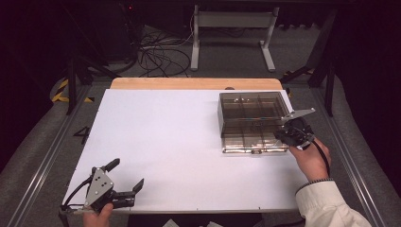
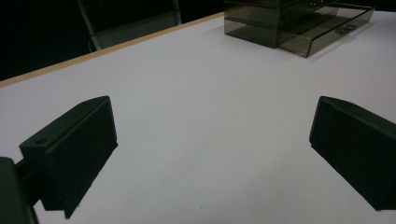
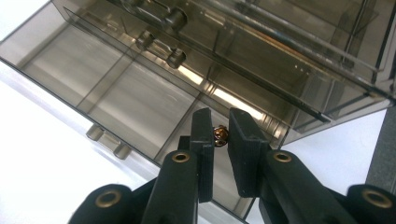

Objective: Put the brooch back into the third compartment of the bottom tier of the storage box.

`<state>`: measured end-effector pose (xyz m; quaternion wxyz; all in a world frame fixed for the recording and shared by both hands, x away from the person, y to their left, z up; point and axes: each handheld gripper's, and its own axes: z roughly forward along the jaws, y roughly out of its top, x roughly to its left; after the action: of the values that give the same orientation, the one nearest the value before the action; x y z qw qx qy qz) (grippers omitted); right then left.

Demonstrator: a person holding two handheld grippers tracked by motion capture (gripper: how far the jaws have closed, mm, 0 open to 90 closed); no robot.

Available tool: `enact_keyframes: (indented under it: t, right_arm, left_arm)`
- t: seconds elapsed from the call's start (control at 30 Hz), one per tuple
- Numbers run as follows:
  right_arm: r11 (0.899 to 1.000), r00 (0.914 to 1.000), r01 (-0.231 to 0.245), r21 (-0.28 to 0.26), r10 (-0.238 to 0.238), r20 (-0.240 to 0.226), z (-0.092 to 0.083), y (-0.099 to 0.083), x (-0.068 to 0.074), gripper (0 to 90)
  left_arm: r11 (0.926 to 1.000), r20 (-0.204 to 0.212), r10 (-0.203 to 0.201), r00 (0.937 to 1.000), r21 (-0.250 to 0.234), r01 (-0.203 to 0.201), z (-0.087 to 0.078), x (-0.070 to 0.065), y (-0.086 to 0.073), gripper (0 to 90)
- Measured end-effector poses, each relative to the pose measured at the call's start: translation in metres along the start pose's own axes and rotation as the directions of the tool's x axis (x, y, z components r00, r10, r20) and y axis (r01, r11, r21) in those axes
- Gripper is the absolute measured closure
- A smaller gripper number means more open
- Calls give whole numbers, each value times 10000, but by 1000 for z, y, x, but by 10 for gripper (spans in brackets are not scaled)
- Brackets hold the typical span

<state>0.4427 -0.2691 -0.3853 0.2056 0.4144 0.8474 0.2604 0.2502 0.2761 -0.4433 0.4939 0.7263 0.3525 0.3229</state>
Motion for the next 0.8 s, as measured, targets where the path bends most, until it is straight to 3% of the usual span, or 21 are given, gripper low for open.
enact_keyframes:
  t: [0.23,0.8]
  right_arm:
    - [9983,9991,-404,425,409,-115,6,-1,-6,804]
    - [9934,9982,-554,1007,575,-184,19,-1,-10,804]
  left_arm:
    - [10000,-19,35,10000,-6,-35,0,0,0,16]
    - [10000,10,10,10000,-3,-10,0,0,0,16]
